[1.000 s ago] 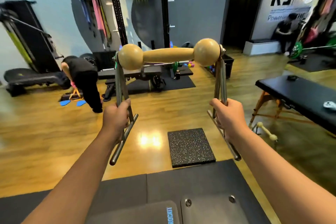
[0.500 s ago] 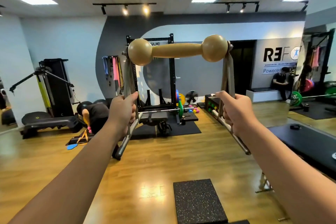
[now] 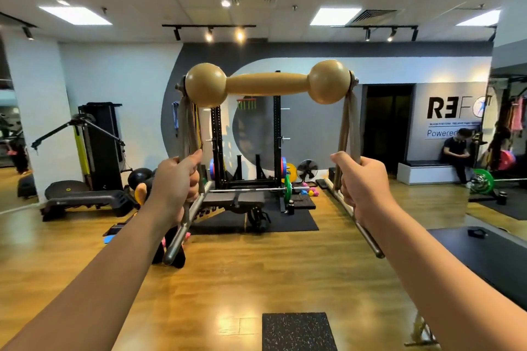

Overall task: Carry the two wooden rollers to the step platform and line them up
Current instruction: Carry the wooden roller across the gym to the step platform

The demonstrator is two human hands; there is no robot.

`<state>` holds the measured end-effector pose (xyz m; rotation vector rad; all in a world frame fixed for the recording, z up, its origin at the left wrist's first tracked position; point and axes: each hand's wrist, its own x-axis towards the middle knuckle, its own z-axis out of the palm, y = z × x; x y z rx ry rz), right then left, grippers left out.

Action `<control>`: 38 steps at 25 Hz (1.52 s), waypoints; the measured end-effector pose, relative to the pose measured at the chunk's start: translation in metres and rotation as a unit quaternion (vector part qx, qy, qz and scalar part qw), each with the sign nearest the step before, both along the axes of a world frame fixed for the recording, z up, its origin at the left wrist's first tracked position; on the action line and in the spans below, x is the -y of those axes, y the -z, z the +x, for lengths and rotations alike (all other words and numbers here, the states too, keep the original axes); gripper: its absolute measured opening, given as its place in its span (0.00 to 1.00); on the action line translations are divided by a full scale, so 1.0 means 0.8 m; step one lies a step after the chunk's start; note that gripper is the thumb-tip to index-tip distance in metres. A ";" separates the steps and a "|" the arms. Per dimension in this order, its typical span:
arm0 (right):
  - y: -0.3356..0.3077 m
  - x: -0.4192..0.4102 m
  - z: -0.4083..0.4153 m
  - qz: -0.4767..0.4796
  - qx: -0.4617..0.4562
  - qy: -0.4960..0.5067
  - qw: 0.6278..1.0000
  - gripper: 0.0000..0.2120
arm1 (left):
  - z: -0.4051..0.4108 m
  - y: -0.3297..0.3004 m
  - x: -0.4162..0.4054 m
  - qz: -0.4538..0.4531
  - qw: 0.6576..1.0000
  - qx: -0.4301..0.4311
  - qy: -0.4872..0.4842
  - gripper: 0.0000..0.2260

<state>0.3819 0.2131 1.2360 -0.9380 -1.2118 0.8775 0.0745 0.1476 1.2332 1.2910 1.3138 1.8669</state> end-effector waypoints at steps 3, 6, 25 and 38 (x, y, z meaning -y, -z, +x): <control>0.010 -0.042 0.023 -0.014 0.000 -0.003 1.000 0.13 | 0.029 0.012 -0.029 -0.017 1.000 0.011 -0.021 0.21; 0.027 -0.083 0.036 -0.033 0.007 -0.015 0.999 0.12 | 0.046 0.027 -0.062 -0.037 0.998 0.036 -0.040 0.21; 0.043 -0.480 -0.129 -0.036 -0.017 -0.029 0.999 0.10 | -0.107 0.030 -0.429 -0.031 0.997 0.008 -0.071 0.21; 0.080 -0.810 -0.303 -0.011 -0.008 -0.091 0.996 0.16 | -0.255 0.066 -0.701 -0.035 0.986 0.002 -0.165 0.23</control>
